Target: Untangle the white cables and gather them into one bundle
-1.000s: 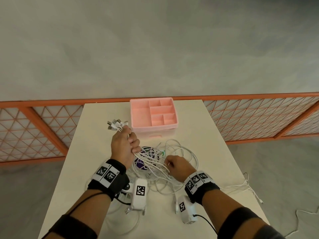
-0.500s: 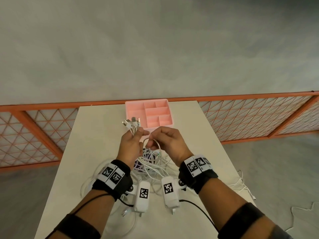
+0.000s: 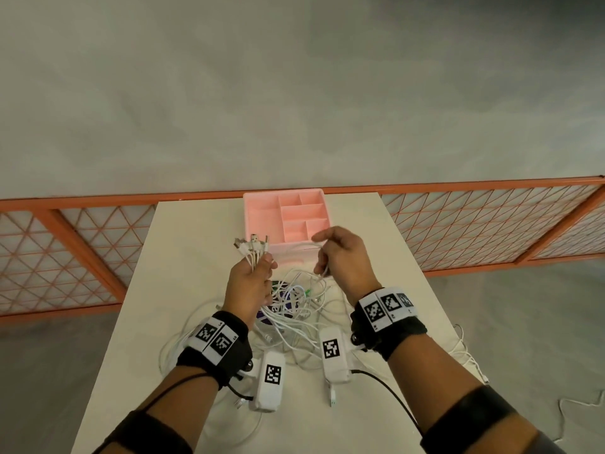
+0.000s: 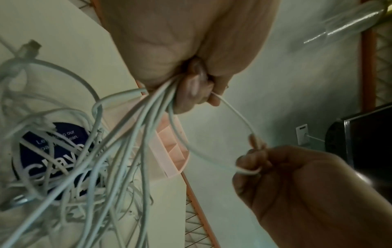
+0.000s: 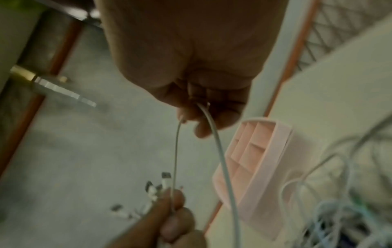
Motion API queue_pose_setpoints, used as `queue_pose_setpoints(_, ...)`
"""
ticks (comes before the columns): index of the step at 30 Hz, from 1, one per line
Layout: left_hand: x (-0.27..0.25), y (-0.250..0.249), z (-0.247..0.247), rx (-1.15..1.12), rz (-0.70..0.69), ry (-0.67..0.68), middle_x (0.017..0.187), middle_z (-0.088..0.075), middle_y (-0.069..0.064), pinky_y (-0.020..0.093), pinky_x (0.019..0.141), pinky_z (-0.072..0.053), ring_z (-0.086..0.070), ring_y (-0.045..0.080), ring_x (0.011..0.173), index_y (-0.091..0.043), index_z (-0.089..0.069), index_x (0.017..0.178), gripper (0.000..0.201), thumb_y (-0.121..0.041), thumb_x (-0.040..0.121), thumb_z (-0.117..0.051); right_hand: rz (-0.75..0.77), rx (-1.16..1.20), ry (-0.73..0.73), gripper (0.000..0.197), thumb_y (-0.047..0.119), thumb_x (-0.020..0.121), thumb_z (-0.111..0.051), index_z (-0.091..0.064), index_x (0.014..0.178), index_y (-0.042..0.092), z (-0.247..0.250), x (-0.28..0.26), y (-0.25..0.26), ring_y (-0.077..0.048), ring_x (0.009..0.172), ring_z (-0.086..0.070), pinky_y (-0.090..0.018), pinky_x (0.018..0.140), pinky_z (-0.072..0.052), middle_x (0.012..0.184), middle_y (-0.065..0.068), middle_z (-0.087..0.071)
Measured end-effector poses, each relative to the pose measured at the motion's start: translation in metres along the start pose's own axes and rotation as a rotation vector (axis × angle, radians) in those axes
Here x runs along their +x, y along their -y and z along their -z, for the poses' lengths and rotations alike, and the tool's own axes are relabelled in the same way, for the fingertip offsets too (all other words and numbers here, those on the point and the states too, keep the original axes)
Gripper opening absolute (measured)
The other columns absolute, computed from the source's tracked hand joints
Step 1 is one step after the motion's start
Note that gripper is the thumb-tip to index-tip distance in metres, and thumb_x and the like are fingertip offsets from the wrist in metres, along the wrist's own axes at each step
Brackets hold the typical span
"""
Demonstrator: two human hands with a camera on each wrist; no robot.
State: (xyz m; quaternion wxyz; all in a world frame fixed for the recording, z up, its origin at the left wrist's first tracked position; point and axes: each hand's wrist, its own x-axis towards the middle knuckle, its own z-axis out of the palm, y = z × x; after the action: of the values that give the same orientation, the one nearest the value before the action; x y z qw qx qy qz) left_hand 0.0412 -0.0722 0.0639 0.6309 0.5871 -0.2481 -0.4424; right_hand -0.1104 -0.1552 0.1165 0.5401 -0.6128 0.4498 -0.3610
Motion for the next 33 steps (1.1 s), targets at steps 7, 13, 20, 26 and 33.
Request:
queue_pose_setpoints(7,0.002,0.011,-0.006,0.332,-0.033,0.037,0.044,-0.041,-0.012,0.024,0.045,-0.03,-0.034,0.01,0.041,-0.016,-0.062,0.079,0.029,-0.029,0.103,-0.053,0.201,-0.93,0.32,0.021,0.024,0.091,-0.052,-0.066,0.105,0.017,-0.018,-0.013,-0.012,-0.027,0.098,-0.062,-0.043,0.086,-0.052,0.108,-0.007,-0.067)
queue_pose_setpoints(13,-0.001,0.008,0.003,-0.007,0.178,0.069,0.062,-0.044,-0.004,0.018,0.039,-0.02,-0.024,0.008,0.04,-0.011,-0.056,0.081,0.03,-0.029,0.104,-0.049,0.196,-0.418,0.077,0.02,0.01,0.095,-0.053,-0.066,0.081,0.017,-0.001,0.0,0.017,-0.003,0.051,-0.05,-0.021,0.056,-0.041,0.068,0.008,-0.062)
queue_pose_setpoints(20,-0.002,0.001,0.005,-0.117,0.154,0.072,0.064,-0.042,-0.003,0.019,0.037,-0.025,-0.026,0.007,0.042,-0.008,-0.057,0.084,0.027,-0.026,0.104,-0.05,0.098,-0.047,-0.325,0.022,0.007,0.091,-0.047,-0.066,0.083,0.015,0.029,0.032,0.026,-0.02,0.057,-0.058,-0.044,0.068,-0.055,0.059,0.002,-0.061)
queue_pose_setpoints(26,0.0,-0.003,-0.002,0.159,0.072,0.112,0.063,-0.032,0.002,0.021,0.044,-0.021,-0.024,0.012,0.045,-0.008,-0.058,0.082,0.027,-0.027,0.102,-0.055,0.266,-0.967,-0.031,0.05,0.018,0.093,-0.056,-0.045,0.142,0.016,0.017,0.012,0.007,-0.029,0.123,-0.046,-0.048,0.102,-0.043,0.138,-0.009,-0.049)
queue_pose_setpoints(33,-0.003,-0.007,-0.007,0.007,0.068,0.165,0.062,-0.041,-0.003,0.019,0.041,-0.019,-0.023,0.009,0.042,-0.008,-0.056,0.083,0.031,-0.03,0.104,-0.049,0.288,-0.635,0.32,0.019,0.02,0.099,-0.054,-0.068,0.088,0.011,-0.006,0.001,0.018,-0.004,0.061,-0.055,-0.023,0.063,-0.043,0.067,0.012,-0.058)
